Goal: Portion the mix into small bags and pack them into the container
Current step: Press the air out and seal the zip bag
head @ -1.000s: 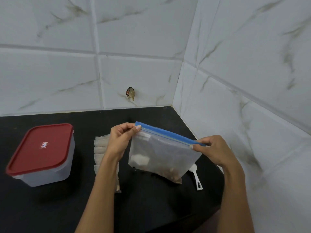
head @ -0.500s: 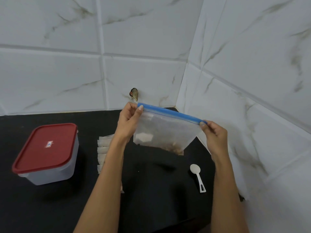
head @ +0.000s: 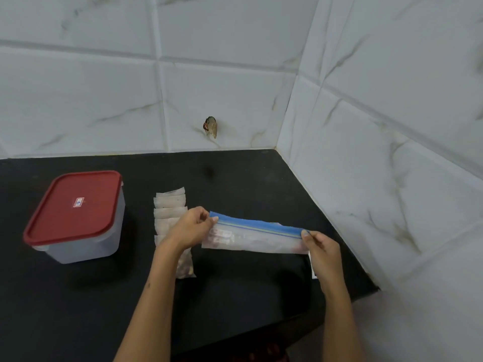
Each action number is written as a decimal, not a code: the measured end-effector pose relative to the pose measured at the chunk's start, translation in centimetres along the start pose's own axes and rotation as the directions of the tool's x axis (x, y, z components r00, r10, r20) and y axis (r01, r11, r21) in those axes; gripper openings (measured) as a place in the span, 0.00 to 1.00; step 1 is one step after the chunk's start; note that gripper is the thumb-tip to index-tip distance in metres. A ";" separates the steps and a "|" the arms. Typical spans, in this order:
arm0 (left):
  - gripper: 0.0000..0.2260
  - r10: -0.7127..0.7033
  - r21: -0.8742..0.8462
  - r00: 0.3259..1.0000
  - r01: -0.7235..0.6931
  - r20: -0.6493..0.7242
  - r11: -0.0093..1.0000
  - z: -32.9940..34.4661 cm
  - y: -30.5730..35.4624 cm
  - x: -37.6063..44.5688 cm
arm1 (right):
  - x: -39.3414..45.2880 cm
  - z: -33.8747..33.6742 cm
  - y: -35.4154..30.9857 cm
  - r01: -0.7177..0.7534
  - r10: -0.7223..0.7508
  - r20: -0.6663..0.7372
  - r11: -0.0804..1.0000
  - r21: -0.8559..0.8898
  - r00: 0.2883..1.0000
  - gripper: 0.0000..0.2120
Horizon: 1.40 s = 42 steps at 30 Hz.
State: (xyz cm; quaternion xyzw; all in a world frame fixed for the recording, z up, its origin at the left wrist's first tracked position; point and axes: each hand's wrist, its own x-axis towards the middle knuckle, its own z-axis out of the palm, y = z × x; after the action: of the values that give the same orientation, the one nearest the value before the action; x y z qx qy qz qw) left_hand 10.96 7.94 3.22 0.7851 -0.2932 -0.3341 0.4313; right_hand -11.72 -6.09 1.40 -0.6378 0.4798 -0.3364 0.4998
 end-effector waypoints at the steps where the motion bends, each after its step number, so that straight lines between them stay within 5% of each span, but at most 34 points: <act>1: 0.04 -0.014 0.043 1.000 0.014 -0.011 0.999 0.1 -0.1 -0.1 | -0.1 0.0 0.2 -0.015 0.015 0.006 1.000 -0.023 1.000 0.05; 6: 0.10 0.025 0.228 0.999 -0.014 -0.046 0.973 0.8 -0.7 -0.8 | -0.9 0.4 0.5 0.037 -0.027 0.048 0.978 -0.206 0.998 0.07; 11: 0.02 0.022 0.329 1.000 -0.016 -0.014 0.944 0.5 -0.7 -1.2 | -1.1 0.4 -0.1 0.044 0.029 0.196 0.934 -0.356 0.980 0.08; 15: 0.17 -0.077 0.330 0.994 0.049 0.072 0.943 0.0 -1.0 -1.7 | -1.1 0.1 -0.6 0.040 0.148 0.335 0.868 -0.495 0.931 0.19; 22: 0.12 -0.040 0.429 0.999 0.041 -0.012 0.902 0.7 -1.7 -1.5 | -1.0 0.7 -1.5 0.123 0.113 0.290 0.721 -0.682 0.950 0.09; 30: 0.07 0.136 0.448 0.990 -0.109 -0.028 0.888 -0.7 -1.7 -0.5 | -0.4 0.4 -0.8 0.120 -0.004 0.334 0.938 -0.326 0.942 0.07; 35: 0.10 0.141 0.203 0.990 -0.143 0.025 0.969 -1.7 -2.0 -0.4 | 0.1 0.4 0.2 0.044 0.017 0.323 0.982 -0.181 0.946 0.07; 39: 0.06 0.158 0.042 0.982 -0.154 -0.099 0.987 -1.6 -2.6 0.3 | 0.4 0.6 0.5 -0.015 0.050 0.272 0.991 -0.130 0.961 0.05; 42: 0.04 0.182 0.076 0.963 -0.170 -0.199 0.983 -0.5 -2.4 1.0 | 0.4 1.2 0.3 -0.048 0.071 0.195 0.991 -0.124 0.978 0.05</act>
State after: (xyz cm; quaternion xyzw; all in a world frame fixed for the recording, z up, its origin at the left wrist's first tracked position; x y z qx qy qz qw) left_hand 12.36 8.48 1.03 0.7983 -0.3254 -0.2033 0.4642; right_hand -10.58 -6.11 0.79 -0.6820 0.4655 -0.2269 0.5164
